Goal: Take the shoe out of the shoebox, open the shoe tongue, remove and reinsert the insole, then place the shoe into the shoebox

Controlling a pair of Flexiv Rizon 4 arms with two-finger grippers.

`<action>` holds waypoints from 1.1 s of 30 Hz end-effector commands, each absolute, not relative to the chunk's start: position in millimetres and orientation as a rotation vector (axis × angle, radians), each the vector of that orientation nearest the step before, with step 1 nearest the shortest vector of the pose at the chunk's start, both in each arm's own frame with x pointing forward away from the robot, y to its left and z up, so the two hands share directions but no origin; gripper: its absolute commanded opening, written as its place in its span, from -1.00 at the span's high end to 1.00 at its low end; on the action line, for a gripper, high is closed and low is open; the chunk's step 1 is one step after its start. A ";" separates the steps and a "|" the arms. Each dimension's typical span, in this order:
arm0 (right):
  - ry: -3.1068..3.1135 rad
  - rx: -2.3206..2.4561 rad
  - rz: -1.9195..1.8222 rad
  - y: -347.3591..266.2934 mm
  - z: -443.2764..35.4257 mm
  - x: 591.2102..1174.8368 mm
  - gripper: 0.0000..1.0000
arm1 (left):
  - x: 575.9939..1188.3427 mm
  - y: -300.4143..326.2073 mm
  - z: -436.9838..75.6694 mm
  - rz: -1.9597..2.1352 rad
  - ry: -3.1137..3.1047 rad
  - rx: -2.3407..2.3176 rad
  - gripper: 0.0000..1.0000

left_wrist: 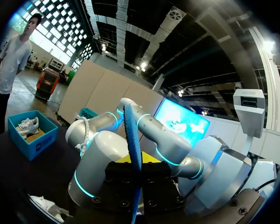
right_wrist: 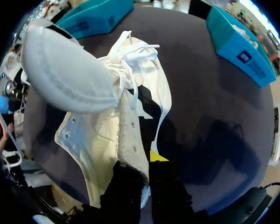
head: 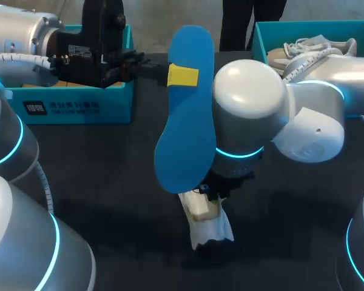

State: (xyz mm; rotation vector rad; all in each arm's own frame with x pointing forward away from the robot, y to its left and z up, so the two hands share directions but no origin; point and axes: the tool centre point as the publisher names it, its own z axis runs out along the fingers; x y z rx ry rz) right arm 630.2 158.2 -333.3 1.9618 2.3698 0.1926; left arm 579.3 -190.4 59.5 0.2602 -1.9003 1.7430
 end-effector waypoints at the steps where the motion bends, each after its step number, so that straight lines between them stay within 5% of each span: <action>1: 2.361 1.989 0.210 157.2 -341.6 629.2 1.00 | 580.1 -192.0 59.9 1.740 -1.902 0.260 1.00; 30: 2.246 2.192 0.272 134.9 -379.6 622.8 1.00 | 580.1 -192.0 59.9 1.740 -1.902 0.260 1.00; 31: 2.248 2.192 0.278 134.4 -381.0 623.3 0.27 | 580.1 -192.0 59.9 1.740 -1.902 0.260 1.00; 32: 2.249 2.188 0.286 134.1 -381.6 623.7 -1.00 | 580.1 -192.0 59.9 1.740 -1.902 0.260 1.00; 33: 2.248 2.185 0.291 134.0 -381.6 624.2 -1.00 | 580.1 -192.0 59.9 1.740 -1.902 0.260 1.00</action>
